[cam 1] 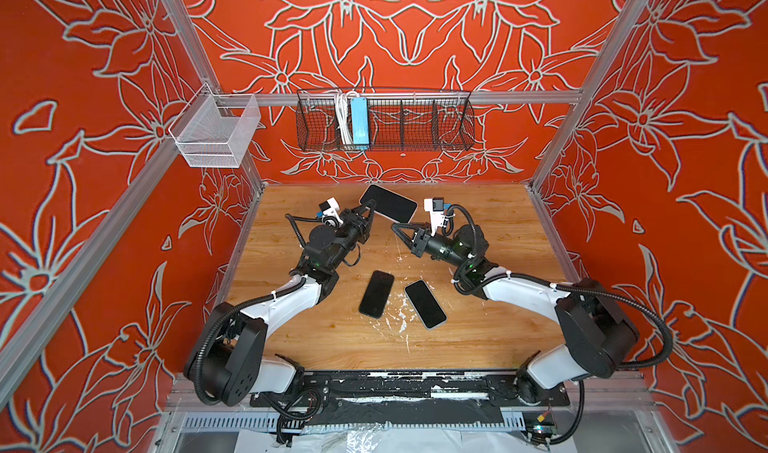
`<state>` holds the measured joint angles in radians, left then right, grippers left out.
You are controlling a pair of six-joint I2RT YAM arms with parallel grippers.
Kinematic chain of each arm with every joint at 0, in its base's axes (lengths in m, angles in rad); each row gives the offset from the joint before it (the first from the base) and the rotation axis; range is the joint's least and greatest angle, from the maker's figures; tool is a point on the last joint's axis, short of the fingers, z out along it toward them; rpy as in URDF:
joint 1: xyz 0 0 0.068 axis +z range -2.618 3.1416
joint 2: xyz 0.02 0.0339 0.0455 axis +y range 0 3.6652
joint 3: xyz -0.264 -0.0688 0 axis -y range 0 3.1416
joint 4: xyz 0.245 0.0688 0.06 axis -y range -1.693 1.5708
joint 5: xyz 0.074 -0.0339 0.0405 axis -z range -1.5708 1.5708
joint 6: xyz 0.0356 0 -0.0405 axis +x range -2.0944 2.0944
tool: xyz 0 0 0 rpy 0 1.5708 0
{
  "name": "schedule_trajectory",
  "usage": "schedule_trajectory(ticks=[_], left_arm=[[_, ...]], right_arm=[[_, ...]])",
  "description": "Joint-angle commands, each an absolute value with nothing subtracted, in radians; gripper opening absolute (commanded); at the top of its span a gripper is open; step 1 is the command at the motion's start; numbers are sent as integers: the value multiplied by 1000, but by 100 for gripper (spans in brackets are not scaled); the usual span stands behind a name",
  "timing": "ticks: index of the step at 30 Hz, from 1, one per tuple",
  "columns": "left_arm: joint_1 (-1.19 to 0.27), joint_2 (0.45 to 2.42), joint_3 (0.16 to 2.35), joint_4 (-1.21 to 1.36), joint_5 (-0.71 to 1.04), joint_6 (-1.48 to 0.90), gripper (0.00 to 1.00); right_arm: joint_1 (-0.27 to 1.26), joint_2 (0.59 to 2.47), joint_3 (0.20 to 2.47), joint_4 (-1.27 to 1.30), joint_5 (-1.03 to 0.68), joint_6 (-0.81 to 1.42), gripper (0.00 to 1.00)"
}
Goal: Take the phone out of the phone case
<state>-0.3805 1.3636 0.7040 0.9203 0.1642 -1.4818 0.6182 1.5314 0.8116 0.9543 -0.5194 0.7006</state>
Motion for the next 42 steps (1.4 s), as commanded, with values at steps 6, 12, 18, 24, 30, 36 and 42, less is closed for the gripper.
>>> schedule_trajectory(ticks=[6, 12, 18, 24, 30, 36, 42], left_arm=[[-425, 1305, 745, 968, 193, -1517, 0], [-432, 1288, 762, 957, 196, -1522, 0], [-432, 1277, 764, 954, 201, -1520, 0], [-431, 1253, 778, 906, 202, -1413, 0], [-416, 1212, 836, 751, 219, -1196, 0], [-392, 1208, 858, 729, 245, -1092, 0], [-380, 1257, 845, 818, 266, -1147, 0]], right_arm=[[611, 1547, 798, 882, -475, 607, 8], [603, 1556, 787, 905, -473, 622, 8], [586, 1563, 779, 934, -493, 657, 8], [565, 1527, 750, 934, -568, 679, 10], [559, 1446, 724, 922, -735, 754, 39], [555, 1343, 710, 969, -823, 876, 54], [556, 1313, 728, 979, -791, 938, 54]])
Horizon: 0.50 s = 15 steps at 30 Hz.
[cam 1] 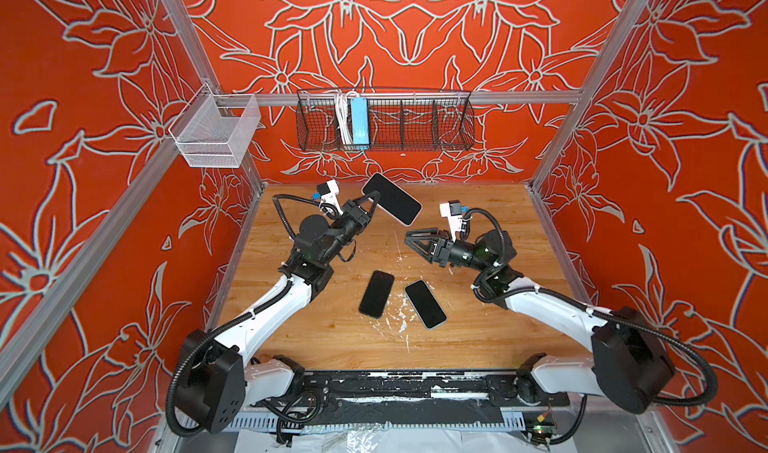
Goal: Take the phone out of the phone case
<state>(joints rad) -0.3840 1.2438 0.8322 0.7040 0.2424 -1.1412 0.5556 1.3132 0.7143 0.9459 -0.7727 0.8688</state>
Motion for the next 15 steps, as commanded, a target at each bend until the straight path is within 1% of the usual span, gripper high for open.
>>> schedule_trajectory(ticks=[1, 9, 15], left_arm=[[-380, 1267, 844, 843, 269, -1162, 0], [-380, 1332, 812, 1005, 281, -1277, 0], [-380, 1320, 797, 979, 281, -1267, 0]], right_arm=[[555, 1317, 730, 984, -782, 947, 54], [555, 1381, 740, 1032, -730, 973, 53], [555, 1414, 748, 1087, -705, 995, 51]])
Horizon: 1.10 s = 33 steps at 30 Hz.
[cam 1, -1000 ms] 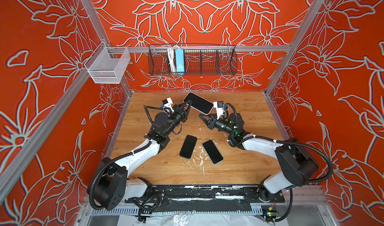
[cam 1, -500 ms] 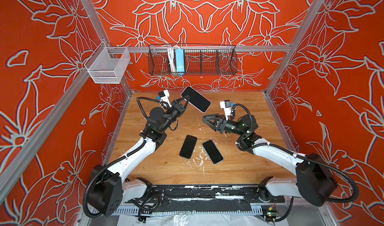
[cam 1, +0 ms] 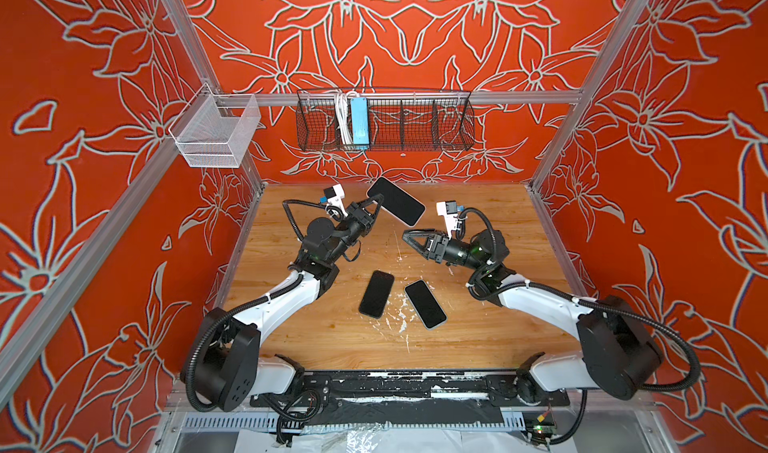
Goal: Take the phone out of the phone case
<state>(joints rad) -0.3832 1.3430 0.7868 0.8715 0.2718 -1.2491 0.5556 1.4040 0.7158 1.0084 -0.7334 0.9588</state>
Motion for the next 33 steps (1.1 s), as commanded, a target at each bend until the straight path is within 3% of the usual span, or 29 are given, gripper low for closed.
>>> schedule_trajectory(ticks=[1, 19, 33], left_arm=[[-380, 1318, 793, 980, 279, -1266, 0], [-380, 1299, 775, 978, 270, -1275, 0], [-380, 1313, 769, 985, 262, -1323, 0]], right_arm=[[555, 1418, 752, 1094, -700, 1000, 49], [556, 1480, 774, 1169, -666, 1055, 21], [556, 1479, 765, 1169, -651, 1040, 9]])
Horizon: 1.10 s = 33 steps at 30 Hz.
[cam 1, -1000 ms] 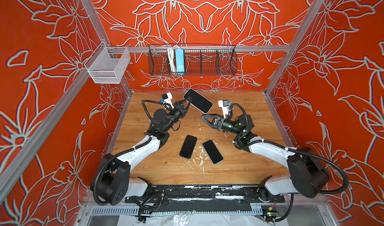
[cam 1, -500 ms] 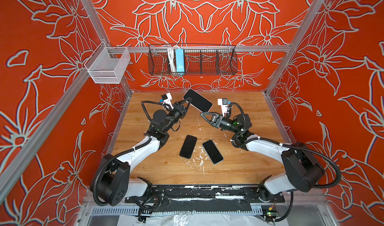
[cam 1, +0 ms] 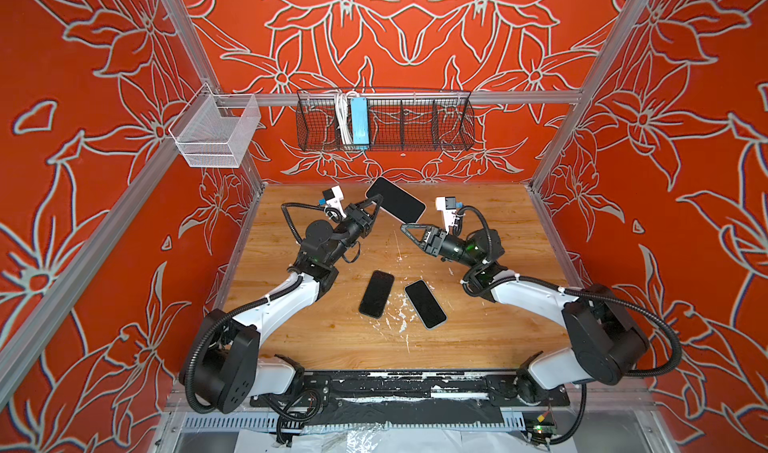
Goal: Take the phone out of the phone case
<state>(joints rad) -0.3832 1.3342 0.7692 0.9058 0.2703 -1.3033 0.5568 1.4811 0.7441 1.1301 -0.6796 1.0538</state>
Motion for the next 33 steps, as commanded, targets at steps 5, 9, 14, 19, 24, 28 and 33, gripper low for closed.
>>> schedule_trajectory(ticks=[5, 9, 14, 19, 24, 28, 33], left_arm=[[-380, 1315, 764, 985, 257, -1350, 0], [-381, 1310, 762, 979, 251, -1375, 0], [-383, 1301, 761, 958, 243, -1395, 0], [-388, 1297, 756, 952, 231, -1439, 0], [-396, 1305, 762, 967, 230, -1484, 0], [-403, 1308, 765, 968, 228, -1499, 0], [-407, 1312, 762, 969, 225, -1513, 0]], right_arm=[[555, 1471, 755, 1162, -640, 1018, 4], [555, 1463, 743, 1152, -623, 995, 1], [555, 1468, 744, 1127, -620, 954, 1], [555, 1477, 745, 1095, -611, 898, 1], [555, 1483, 735, 1071, -583, 859, 1], [556, 1478, 722, 1055, -557, 826, 1], [555, 1476, 708, 1040, -532, 791, 1]])
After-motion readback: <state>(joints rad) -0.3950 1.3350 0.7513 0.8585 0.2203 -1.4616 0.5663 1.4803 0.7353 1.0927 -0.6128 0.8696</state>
